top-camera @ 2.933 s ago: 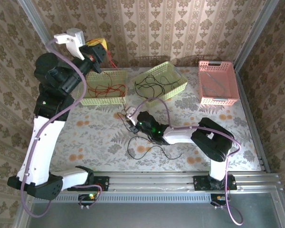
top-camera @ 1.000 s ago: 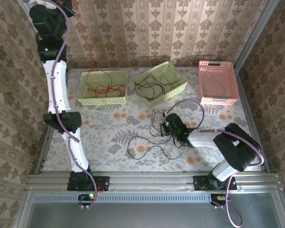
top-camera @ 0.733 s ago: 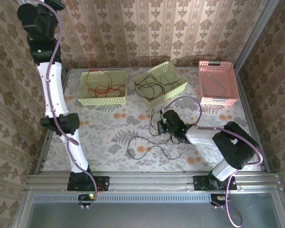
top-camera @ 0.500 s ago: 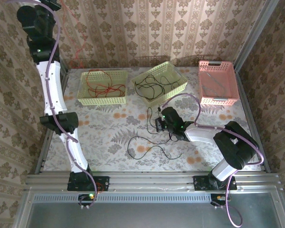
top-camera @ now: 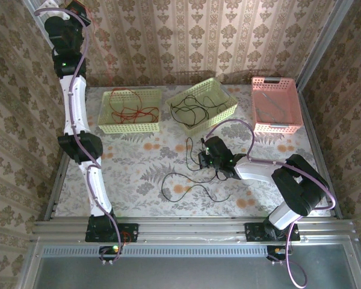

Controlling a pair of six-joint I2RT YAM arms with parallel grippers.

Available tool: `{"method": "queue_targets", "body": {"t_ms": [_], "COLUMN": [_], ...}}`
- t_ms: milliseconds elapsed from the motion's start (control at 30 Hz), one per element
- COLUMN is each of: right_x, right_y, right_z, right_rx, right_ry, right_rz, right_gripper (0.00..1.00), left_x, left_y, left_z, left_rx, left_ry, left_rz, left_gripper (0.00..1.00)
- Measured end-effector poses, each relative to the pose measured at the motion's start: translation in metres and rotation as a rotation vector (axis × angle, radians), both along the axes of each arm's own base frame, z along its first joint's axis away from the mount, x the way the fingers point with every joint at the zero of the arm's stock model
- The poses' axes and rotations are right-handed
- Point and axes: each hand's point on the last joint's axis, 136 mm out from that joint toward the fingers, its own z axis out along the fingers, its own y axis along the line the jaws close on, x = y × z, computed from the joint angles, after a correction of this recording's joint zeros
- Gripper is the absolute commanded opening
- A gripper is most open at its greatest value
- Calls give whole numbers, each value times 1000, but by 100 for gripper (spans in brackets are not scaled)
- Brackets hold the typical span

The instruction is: Untangle the cables

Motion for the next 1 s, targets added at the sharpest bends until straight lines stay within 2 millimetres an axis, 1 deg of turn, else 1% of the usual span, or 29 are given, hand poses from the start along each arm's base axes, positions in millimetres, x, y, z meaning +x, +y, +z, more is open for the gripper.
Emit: {"method": "queue_targets", "body": {"t_ms": [67, 133, 167, 200, 233, 267, 300, 400, 433, 500, 533, 633, 700, 733, 767, 833, 867, 900, 967, 1000], "right_x": [0, 0, 0, 0, 0, 0, 0, 0, 0, -1, -2, -3, -4, -4, -4, -5, -5, -6, -8, -9], "right_y": [0, 0, 0, 0, 0, 0, 0, 0, 0, 0, 1, 2, 3, 3, 4, 4, 5, 5, 4, 3], "right_z": [0, 0, 0, 0, -1, -1, -2, -6, -8, -12, -13, -16, -16, -16, -16, -16, -16, -16, -15, -14], "right_rx": [0, 0, 0, 0, -1, -2, -3, -10, -13, -16, -16, -12, -9, -8, -7, -4, -3, -3, -5, -7], "right_ry": [0, 0, 1, 1, 1, 2, 4, 13, 17, 27, 30, 41, 43, 44, 45, 48, 49, 52, 57, 59], "right_rz": [0, 0, 0, 0, 0, 0, 0, 1, 1, 4, 7, 17, 20, 22, 23, 27, 28, 30, 32, 34], "right_gripper": [0, 0, 0, 0, 0, 0, 0, 0, 0, 0, 0, 0, 0, 0, 0, 0, 0, 0, 0, 0], "left_x": [0, 3, 7, 11, 15, 17, 17, 6, 3, -5, -8, -18, -25, -27, -29, -33, -35, -39, -47, -53], "left_y": [-2, -8, -13, -17, -21, -26, -31, -49, -54, -66, -69, -71, -68, -68, -68, -68, -69, -69, -72, -73], "left_z": [-1, -8, -17, -30, -47, -65, -90, -156, -171, -193, -199, -214, -230, -238, -248, -272, -283, -296, -317, -326], "left_rx": [5, 17, 24, 27, 27, 29, 29, 32, 34, 35, 36, 37, 33, 32, 30, 28, 27, 22, 21, 22], "left_ry": [2, 17, 42, 76, 121, 163, 217, 344, 371, 406, 414, 423, 448, 460, 480, 526, 550, 579, 632, 660], "left_rz": [-13, -47, -72, -93, -114, -127, -137, -155, -163, -186, -194, -204, -203, -202, -203, -204, -206, -207, -210, -210], "left_gripper": [0, 0, 0, 0, 0, 0, 0, 0, 0, 0, 0, 0, 0, 5, 17, 37, 43, 46, 58, 59]}}
